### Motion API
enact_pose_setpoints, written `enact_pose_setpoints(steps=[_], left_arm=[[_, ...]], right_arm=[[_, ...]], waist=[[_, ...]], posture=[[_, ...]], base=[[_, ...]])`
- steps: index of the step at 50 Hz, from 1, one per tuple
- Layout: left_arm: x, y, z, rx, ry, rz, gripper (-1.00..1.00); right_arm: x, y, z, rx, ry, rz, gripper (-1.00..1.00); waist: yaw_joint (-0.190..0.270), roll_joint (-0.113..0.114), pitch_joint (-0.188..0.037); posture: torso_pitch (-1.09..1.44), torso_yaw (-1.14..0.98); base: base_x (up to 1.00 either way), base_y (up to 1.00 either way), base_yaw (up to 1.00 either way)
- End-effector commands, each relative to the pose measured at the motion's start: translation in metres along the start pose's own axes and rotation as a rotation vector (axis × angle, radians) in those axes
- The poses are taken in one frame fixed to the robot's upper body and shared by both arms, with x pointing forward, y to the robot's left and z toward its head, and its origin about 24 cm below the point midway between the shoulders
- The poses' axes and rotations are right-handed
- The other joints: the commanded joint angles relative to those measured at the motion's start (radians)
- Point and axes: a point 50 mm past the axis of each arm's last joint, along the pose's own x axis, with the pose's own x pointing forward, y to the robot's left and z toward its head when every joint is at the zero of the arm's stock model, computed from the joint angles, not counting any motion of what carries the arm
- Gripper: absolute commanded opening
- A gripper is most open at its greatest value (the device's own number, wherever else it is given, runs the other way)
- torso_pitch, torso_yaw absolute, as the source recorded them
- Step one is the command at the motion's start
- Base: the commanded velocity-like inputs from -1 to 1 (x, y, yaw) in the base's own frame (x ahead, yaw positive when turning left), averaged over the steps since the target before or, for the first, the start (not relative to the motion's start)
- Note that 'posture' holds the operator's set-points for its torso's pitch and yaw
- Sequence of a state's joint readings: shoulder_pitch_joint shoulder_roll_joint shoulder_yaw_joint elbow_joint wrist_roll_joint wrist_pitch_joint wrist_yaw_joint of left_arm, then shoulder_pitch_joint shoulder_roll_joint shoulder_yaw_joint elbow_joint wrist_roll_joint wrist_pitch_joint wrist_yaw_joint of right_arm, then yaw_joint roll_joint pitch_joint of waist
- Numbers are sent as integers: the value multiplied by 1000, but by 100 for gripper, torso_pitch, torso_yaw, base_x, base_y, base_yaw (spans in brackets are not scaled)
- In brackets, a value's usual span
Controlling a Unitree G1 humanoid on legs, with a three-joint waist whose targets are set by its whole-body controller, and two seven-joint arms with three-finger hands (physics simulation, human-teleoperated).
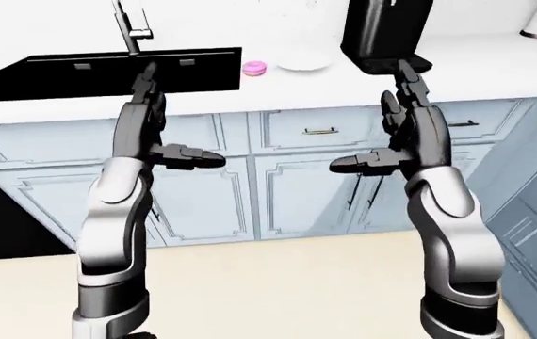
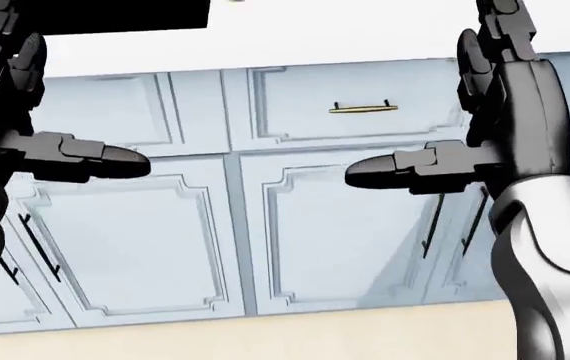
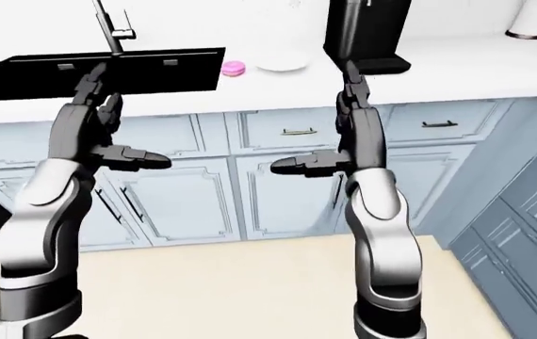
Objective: Place the pastries on the plates.
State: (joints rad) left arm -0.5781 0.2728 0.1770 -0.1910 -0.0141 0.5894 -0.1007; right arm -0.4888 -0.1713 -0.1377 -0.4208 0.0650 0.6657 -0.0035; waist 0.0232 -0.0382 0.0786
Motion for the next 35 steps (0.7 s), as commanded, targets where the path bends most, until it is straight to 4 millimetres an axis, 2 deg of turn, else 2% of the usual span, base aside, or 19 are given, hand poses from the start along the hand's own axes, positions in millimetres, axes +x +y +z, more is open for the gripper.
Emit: enact_pose_setpoints(steps=[1, 2, 4, 9, 12, 15, 19, 20, 21, 22, 23, 24, 26, 27, 30, 33, 35], left_arm=[[1, 10, 16, 15, -70, 32, 100], [1, 10, 15, 14, -69, 34, 100], [0, 11, 14, 18, -68, 39, 100], [-1, 10, 15, 20, -71, 37, 100], [0, 10, 15, 24, -68, 41, 100], [-2, 10, 15, 24, -68, 37, 100], [-1, 9, 13, 26, -65, 33, 100], [-1, 9, 14, 26, -66, 33, 100], [-1, 9, 14, 27, -65, 32, 100], [-1, 9, 14, 27, -66, 30, 100], [-2, 9, 15, 28, -66, 30, 100], [-2, 9, 15, 28, -66, 30, 100], [-3, 11, 15, 28, -65, 36, 100], [-4, 11, 16, 27, -66, 37, 100], [-4, 10, 16, 26, -65, 36, 100], [-3, 10, 17, 29, -66, 34, 100], [-4, 10, 16, 29, -64, 34, 100]], right_arm=[[0, 5, 22, 5, -113, 22, 100], [0, 5, 22, 7, -113, 21, 100], [-2, 5, 20, 7, -110, 22, 100], [-4, 6, 22, -2, -120, 32, 100], [-4, 6, 23, -8, -124, 35, 100], [-6, 5, 23, -5, -125, 37, 100], [-7, 4, 23, -1, -124, 33, 100], [-7, 4, 23, -1, -125, 34, 100], [-7, 4, 23, -2, -125, 34, 100], [-7, 4, 23, -1, -127, 35, 100], [-6, 4, 23, -1, -128, 37, 100], [-7, 4, 23, -4, -127, 38, 100], [-7, 5, 25, -10, -131, 40, 100], [-6, 5, 25, -18, -132, 42, 100], [-6, 4, 26, -4, -132, 41, 100], [-6, 4, 25, 1, -131, 37, 100], [-5, 3, 24, 6, -129, 35, 100]], waist=[[5, -12, -29], [-4, -6, -35], [-10, 12, -31], [-20, 34, -34], [-23, 22, -45], [-33, 26, -54], [-49, 58, -64], [-53, 79, -67], [-53, 118, -83], [-48, 130, -86], [-40, 123, -49], [-43, 133, -37], [-26, 116, -52], [-22, 110, -48], [-2, 74, -48], [-3, 60, -61], [-10, 40, -74]], posture=[[0, 0], [0, 0], [0, 0], [0, 0], [0, 0], [0, 0], [0, 0], [0, 0], [0, 0], [0, 0], [0, 0], [0, 0], [0, 0], [0, 0], [0, 0], [0, 0], [0, 0]], base=[[54, 0, 0], [62, 0, 0], [64, 0, 0], [65, 2, 0], [65, 28, 0], [65, 28, 0], [64, 27, 0], [51, 12, 0], [49, 12, 0], [48, 12, 0], [48, 11, 0], [50, 10, 0], [49, 11, 0], [50, 20, 0], [49, 19, 0], [50, 2, 0], [42, 0, 0]])
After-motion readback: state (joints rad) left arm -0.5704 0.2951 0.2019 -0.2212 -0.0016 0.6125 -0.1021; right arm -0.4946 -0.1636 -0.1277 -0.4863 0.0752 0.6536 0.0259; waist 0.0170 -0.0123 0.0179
